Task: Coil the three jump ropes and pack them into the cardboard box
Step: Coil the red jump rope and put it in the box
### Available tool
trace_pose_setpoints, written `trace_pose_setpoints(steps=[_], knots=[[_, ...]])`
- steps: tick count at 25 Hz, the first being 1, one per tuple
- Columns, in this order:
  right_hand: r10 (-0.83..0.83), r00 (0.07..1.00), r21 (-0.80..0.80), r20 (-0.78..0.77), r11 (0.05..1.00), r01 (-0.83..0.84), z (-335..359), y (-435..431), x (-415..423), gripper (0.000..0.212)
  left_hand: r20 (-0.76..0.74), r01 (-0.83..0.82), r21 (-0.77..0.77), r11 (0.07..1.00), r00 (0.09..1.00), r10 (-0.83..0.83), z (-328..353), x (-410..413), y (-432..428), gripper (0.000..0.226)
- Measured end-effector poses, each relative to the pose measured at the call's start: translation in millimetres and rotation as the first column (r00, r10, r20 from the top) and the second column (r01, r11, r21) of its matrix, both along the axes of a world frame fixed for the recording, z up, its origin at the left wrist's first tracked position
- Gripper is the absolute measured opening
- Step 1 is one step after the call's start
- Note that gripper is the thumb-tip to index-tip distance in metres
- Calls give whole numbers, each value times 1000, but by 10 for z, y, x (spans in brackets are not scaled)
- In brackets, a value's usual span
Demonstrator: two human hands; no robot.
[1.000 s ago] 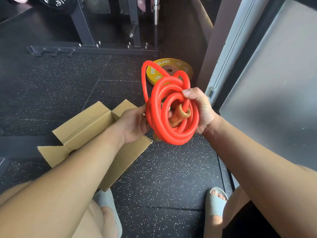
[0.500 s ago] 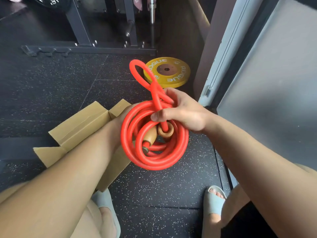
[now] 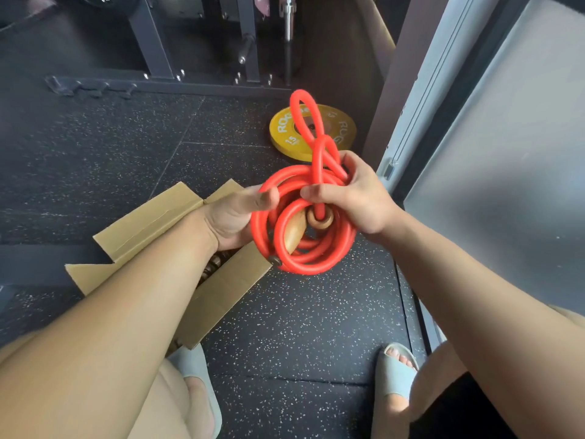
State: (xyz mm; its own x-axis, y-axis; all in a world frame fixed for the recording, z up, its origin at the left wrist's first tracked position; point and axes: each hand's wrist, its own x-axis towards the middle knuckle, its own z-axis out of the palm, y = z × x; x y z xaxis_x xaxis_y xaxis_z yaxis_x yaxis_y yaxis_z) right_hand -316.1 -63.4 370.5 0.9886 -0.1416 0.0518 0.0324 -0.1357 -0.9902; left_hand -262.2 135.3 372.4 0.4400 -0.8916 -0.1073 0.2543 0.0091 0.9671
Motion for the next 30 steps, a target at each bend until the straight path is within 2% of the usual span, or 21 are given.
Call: trace_pose_setpoints(steps=[2,4,6,9,13,17,19,21,24,27,30], knots=[[21,1000,-16,-13,1000,-21,-46,-24,-2,74,137,14,118,993,990,-30,-62,23,29,76],[28,999,-36,-35,999,-30,-72,-1,-31,77,193,-2,221,975,980,-42,-132,24,49,70],[50,998,-19,-46,999,-51,-119,8,-12,72,182,-4,235,972,982,-40,-132,16,57,68],[90,994,32,-64,996,-89,-116,19,20,62,155,-37,219,975,988,3,-70,58,101,79],[78,996,-56,-49,995,-81,-93,0,42,57,170,-72,243,967,985,31,-48,66,95,86],[-58,998,-54,-6,997,58,-110,-39,97,68,79,-159,221,962,986,145,-146,23,29,75],[-175,984,-51,11,983,175,-143,-34,94,70,44,-274,218,937,962,271,-156,-29,-50,58],[-300,953,-66,48,951,302,-188,-19,93,72,46,-451,214,867,891,452,-214,-62,-155,51],[-470,881,-18,46,882,471,-243,-60,169,79,136,-645,168,746,764,630,-377,-36,-243,69],[-507,861,-14,-40,862,507,-295,-174,289,84,255,-620,164,767,778,574,-519,17,-247,53],[-449,889,-50,-85,893,446,-329,-181,295,79,203,-540,212,814,840,504,-412,-34,-193,59]])
